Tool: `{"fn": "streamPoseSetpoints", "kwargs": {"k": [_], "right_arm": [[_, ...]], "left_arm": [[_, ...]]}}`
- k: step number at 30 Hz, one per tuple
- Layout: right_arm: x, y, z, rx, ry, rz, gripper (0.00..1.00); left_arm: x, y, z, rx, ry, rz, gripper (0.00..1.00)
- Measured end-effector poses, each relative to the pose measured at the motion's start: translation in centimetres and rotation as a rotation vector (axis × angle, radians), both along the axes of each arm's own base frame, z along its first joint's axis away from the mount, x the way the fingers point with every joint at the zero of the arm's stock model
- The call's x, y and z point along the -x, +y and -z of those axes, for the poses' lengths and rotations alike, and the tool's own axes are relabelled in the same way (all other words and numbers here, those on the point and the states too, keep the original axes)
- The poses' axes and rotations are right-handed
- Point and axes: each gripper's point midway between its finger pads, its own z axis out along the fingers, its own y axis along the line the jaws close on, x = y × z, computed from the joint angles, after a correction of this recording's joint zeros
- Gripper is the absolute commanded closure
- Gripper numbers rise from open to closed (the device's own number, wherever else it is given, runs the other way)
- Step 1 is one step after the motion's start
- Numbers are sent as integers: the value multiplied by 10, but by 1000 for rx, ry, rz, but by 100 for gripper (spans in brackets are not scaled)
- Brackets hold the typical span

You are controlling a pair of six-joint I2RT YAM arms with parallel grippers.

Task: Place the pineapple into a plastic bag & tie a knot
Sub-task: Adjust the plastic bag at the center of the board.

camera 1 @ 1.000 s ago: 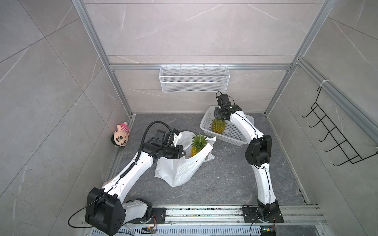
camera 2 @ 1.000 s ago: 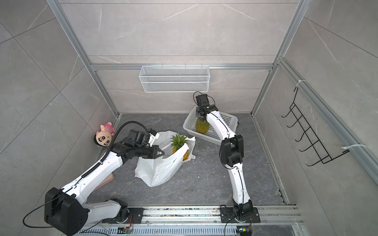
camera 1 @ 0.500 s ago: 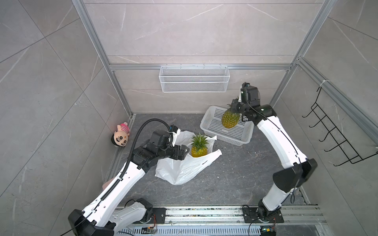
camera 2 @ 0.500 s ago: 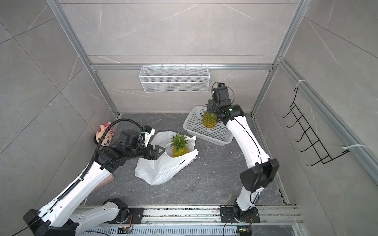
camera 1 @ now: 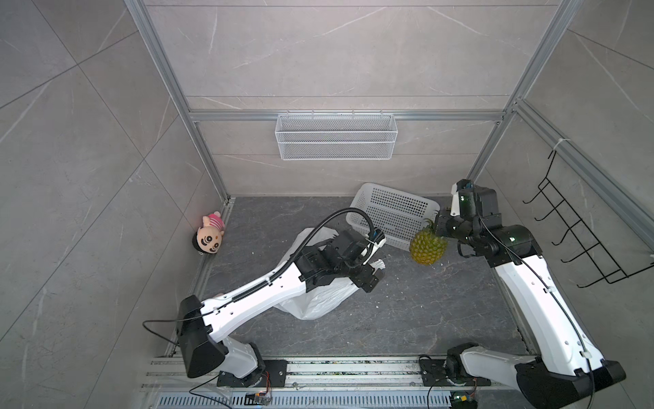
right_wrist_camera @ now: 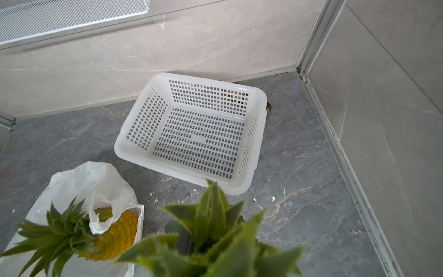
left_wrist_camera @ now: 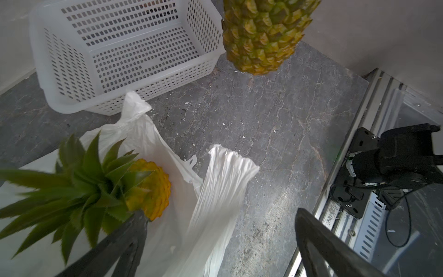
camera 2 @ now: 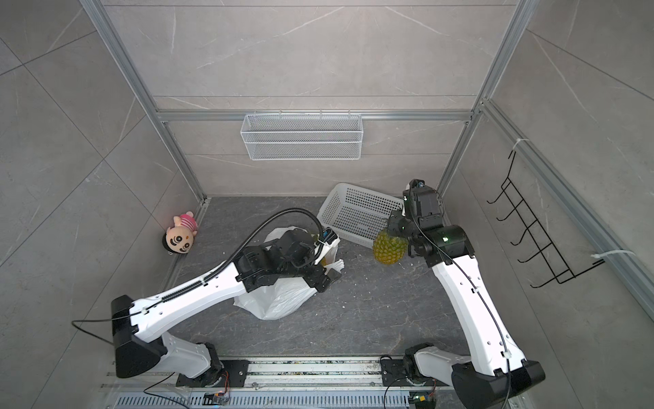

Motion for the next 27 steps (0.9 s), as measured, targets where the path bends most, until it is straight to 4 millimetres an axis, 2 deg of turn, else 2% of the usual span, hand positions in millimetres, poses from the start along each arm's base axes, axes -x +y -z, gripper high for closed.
{"fn": "streamPoseSetpoints", "kwargs": {"k": [3, 6, 10, 14, 18, 23, 27], "right_arm": [[10, 1, 5, -21, 8, -12, 100], [14, 5, 15, -38, 30, -26, 100], [17, 14, 30, -69, 74, -68, 100], [22, 37, 38, -140, 84, -185, 100], [29, 67, 34, -254, 58, -336, 100], [35, 104, 19, -394, -10, -494, 100], [48, 152, 9, -437, -58, -648, 100]], "left_arm": [[-5, -10, 15, -35, 16, 5, 18], [-11, -17, 26, -63, 22, -3, 35], [-13, -19, 33, -77, 33, -11, 72], [-6, -12, 35, -45, 32, -11, 99], [15, 24, 38, -15, 38, -28, 100], [34, 66, 17, 92, -10, -76, 100], [39, 93, 2, 162, -62, -134, 100]]}}
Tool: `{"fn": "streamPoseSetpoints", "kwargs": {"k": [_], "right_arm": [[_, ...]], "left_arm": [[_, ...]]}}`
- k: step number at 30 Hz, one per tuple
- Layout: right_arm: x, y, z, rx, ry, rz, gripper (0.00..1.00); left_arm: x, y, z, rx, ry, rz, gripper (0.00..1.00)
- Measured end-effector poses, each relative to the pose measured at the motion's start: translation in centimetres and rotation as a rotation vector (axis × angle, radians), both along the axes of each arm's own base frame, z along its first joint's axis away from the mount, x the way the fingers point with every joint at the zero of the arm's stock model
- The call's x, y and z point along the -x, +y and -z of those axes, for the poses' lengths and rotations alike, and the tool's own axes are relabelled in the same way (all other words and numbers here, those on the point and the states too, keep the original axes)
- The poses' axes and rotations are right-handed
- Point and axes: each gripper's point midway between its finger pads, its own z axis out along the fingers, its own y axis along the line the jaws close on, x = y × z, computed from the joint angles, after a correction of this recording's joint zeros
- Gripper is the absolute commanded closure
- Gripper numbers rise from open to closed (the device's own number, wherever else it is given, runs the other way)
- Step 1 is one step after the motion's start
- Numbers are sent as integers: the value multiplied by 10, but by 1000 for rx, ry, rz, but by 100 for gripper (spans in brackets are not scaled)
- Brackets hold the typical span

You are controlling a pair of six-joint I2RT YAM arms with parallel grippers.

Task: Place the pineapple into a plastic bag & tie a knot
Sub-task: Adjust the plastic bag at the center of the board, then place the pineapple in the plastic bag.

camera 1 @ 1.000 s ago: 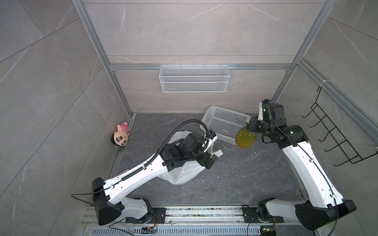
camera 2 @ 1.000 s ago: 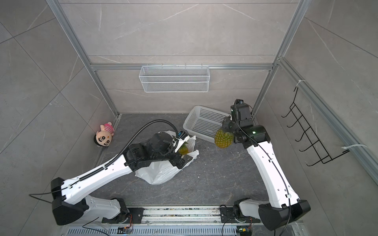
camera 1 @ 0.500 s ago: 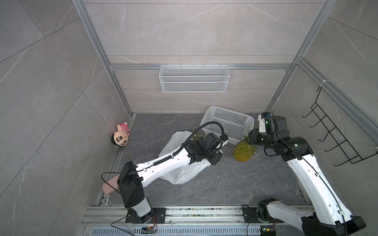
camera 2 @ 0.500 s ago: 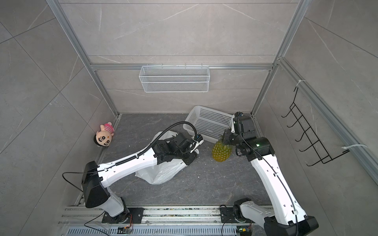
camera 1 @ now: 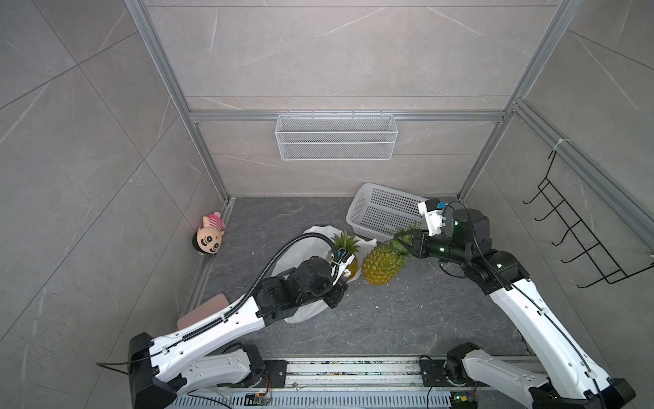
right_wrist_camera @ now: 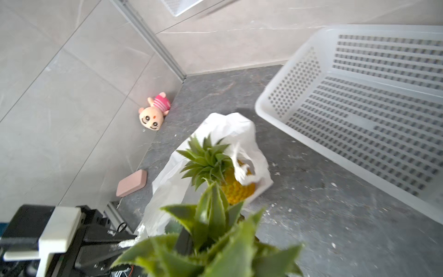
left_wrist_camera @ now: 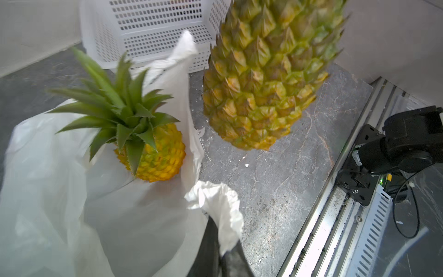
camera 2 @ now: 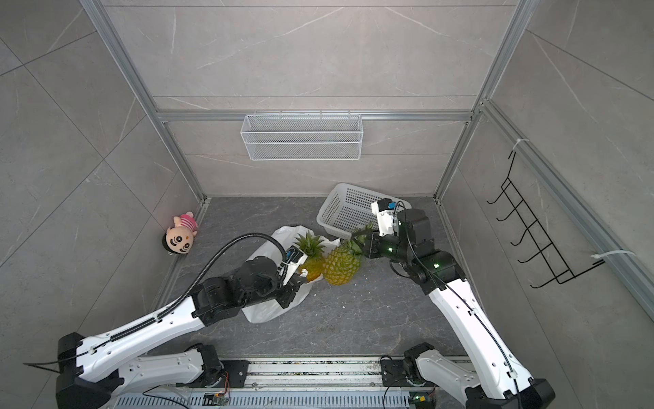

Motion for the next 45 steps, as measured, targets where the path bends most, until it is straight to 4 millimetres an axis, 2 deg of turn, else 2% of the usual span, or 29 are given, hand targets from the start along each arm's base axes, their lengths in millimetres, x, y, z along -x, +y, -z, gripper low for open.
{"fn": "streamPoseSetpoints", "kwargs": {"k": [4, 7, 11, 15, 20, 25, 31, 34, 40, 41, 42, 44, 45], "right_arm": [[18, 50, -4, -20, -39, -134, 100], [14, 72, -2, -31, -54, -160, 100], [3, 103, 14, -18, -43, -180, 100], [1, 133, 36, 35, -42, -196, 100], [-2, 155, 50, 131, -146, -174, 100], [6, 181, 41, 166, -340, -212, 100], [16, 207, 30, 127, -470, -317, 100], [15, 217, 46, 159, -489, -352, 100], [11, 225, 97, 264, -461, -399, 100], [9, 227, 108, 285, -449, -404, 98], [8, 229, 115, 296, -442, -409, 89], [5, 234, 130, 321, -421, -420, 60], [3, 235, 135, 334, -411, -419, 50]], "left_arm": [[5, 15, -3, 29, -20, -20, 100], [7, 27, -3, 36, -38, -43, 100], [8, 51, -2, 40, -65, -112, 100], [8, 80, 3, 58, -83, -208, 100], [7, 102, 8, 66, -80, -299, 100], [1, 107, 13, 25, -66, -351, 100], [-6, 107, 5, 7, -60, -396, 100], [-8, 111, 2, 8, -60, -427, 100], [-9, 119, 5, -11, -46, -469, 100], [-10, 120, 7, -15, -42, -477, 100], [-10, 121, 8, -20, -37, -483, 100], [-11, 124, 13, -39, -24, -499, 100], [-12, 126, 16, -49, -18, -508, 100]]}}
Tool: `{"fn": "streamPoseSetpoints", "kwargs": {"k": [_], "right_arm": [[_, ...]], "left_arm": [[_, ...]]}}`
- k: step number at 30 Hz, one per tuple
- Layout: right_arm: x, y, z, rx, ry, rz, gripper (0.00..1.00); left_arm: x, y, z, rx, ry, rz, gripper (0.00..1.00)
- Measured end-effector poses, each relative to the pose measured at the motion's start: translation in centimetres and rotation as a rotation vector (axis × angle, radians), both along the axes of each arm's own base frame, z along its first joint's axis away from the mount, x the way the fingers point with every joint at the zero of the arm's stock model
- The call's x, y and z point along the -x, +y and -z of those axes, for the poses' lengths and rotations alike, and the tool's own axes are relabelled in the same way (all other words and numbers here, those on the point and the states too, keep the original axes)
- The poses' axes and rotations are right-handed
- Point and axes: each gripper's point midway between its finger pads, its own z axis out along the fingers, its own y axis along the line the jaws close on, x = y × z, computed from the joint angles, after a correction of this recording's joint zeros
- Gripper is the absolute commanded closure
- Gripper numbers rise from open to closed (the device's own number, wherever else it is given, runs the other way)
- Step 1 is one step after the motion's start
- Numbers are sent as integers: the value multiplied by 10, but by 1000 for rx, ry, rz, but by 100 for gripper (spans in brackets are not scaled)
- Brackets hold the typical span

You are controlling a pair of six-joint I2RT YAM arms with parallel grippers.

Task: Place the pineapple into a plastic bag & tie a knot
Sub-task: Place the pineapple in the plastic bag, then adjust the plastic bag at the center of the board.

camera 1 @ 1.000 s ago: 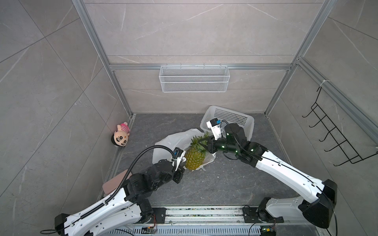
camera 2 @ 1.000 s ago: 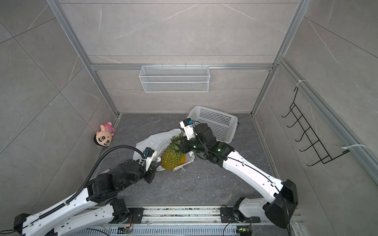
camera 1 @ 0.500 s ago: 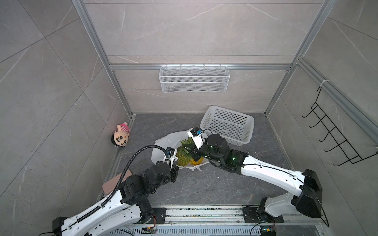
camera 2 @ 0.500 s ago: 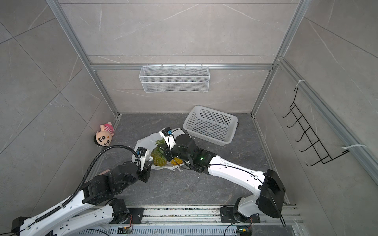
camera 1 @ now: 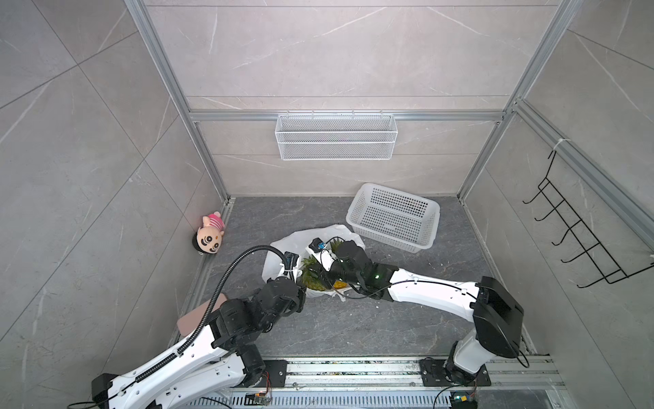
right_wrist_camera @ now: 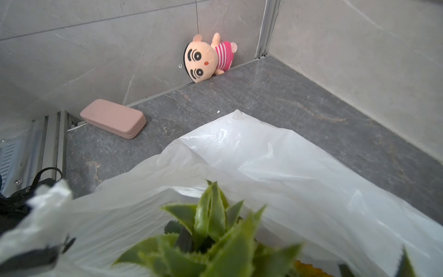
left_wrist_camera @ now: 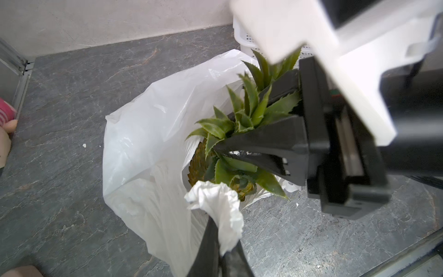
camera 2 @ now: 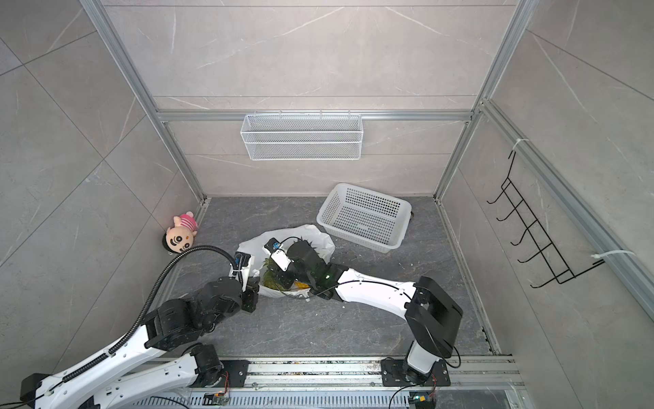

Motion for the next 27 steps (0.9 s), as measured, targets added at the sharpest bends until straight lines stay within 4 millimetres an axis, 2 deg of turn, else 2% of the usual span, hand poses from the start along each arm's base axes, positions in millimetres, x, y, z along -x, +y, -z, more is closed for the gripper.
{"fn": "streamPoseSetpoints", "kwargs": {"k": [1, 3, 5, 8, 11, 13, 15, 17, 20, 22, 25, 27], "right_arm": [[-1, 0, 2, 8, 7, 6, 43], [-2, 1, -2, 5, 14, 15, 38], [-3, -1, -14, -18, 18, 37, 35], [-1, -16, -42, -61, 32, 79, 32], [2, -45, -90, -138, 19, 145, 29], [7, -75, -127, -195, 2, 218, 24], [11, -104, -148, -219, 0, 304, 21], [10, -132, -157, -204, 13, 403, 17], [9, -155, -145, -122, 70, 507, 11], [9, -160, -119, -33, 129, 539, 12], [11, -162, -67, 134, 222, 572, 15], [12, -163, -41, 221, 265, 589, 21]], "left_arm": [[-1, 2, 2, -5, 8, -12, 100], [-3, 6, 4, -7, 17, -33, 100], [-4, 9, 5, -5, 24, -51, 100], [-6, 13, 5, 1, 28, -68, 100], [-6, 14, 4, 7, 27, -72, 100], [-6, 13, 4, 10, 28, -70, 100], [-5, 12, 5, 13, 32, -64, 100], [-5, 11, 5, 18, 35, -57, 100], [-5, 9, 4, 24, 36, -52, 100], [-5, 9, 4, 25, 37, -52, 100], [-6, 8, 4, 24, 36, -52, 100], [-6, 8, 5, 21, 37, -52, 100]]}}
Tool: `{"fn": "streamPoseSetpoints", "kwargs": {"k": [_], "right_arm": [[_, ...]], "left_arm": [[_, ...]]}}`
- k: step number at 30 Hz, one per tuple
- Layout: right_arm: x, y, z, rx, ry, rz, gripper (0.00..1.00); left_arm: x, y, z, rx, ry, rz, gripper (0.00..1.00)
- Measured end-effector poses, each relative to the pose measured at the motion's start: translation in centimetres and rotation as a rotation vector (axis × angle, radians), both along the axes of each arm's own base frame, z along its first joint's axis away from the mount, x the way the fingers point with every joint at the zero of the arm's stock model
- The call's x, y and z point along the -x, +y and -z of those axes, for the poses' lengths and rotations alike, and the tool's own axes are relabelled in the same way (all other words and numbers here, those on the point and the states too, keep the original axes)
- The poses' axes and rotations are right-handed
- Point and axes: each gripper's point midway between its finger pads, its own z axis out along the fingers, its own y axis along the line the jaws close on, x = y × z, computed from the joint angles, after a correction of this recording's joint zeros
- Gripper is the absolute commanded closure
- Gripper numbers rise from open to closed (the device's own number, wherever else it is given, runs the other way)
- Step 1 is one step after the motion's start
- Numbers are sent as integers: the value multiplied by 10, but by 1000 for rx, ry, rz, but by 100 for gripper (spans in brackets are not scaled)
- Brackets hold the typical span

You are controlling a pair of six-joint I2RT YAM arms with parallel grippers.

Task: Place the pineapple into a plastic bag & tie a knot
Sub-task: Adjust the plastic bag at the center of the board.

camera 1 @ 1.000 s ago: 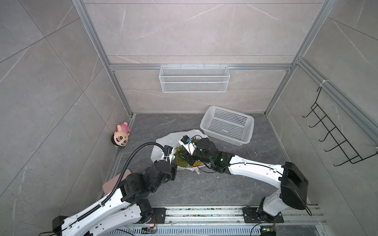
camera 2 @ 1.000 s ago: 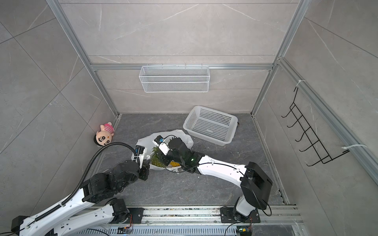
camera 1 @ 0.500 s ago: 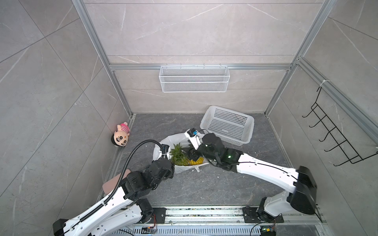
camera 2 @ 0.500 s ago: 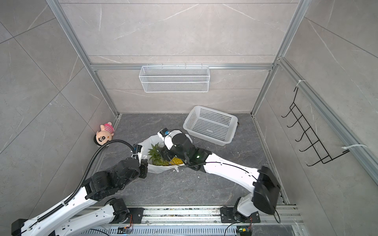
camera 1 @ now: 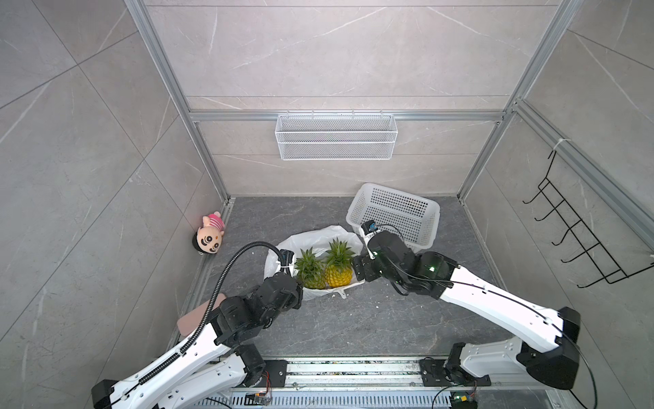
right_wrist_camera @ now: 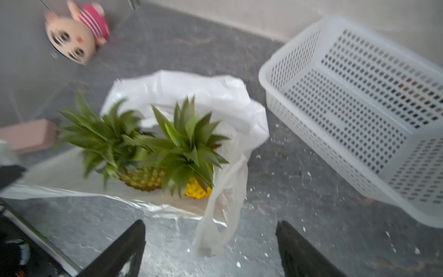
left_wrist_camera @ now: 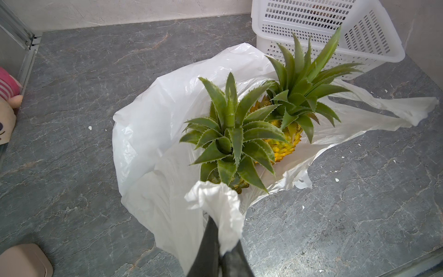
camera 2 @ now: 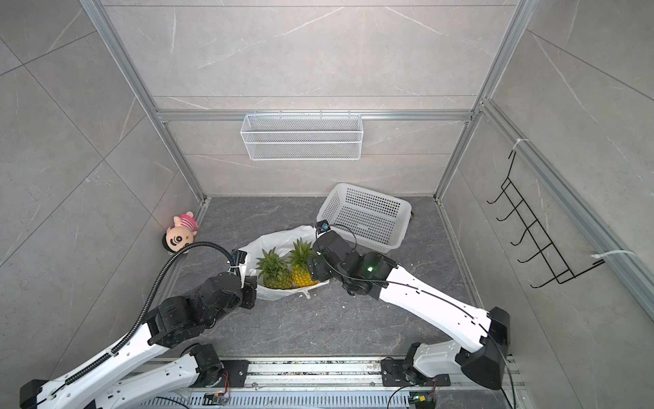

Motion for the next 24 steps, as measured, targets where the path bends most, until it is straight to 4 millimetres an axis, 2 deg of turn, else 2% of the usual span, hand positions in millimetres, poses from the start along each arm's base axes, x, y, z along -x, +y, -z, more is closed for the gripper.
{"fn": "streamPoseSetpoints", "kwargs": {"k": [3, 5, 7, 11, 15, 17, 19, 22, 24], "right_arm": [[1, -2, 22, 60, 52, 18, 32], [-2, -4, 31, 89, 67, 30, 44], [-6, -5, 38, 105, 80, 47, 61], [-15, -9, 44, 118, 84, 82, 100], [-20, -12, 35, 113, 49, 91, 100], [-24, -15, 21, 98, 17, 95, 100], [-31, -18, -2, 66, -24, 102, 100], [-47, -29, -48, 2, -101, 129, 100], [-59, -39, -86, -48, -166, 152, 100]], "left_arm": [[0, 0, 0, -1, 0, 0, 100], [0, 0, 0, -1, 0, -1, 100], [0, 0, 0, 0, 0, -1, 100], [0, 1, -1, 4, -3, 0, 100], [1, 1, -6, 0, -12, 7, 100], [0, 1, -16, -4, -30, 18, 100], [-3, 0, -37, -7, -70, 29, 100], [-12, -3, -84, -8, -162, 39, 100], [-19, -7, -122, -3, -239, 48, 100]]}}
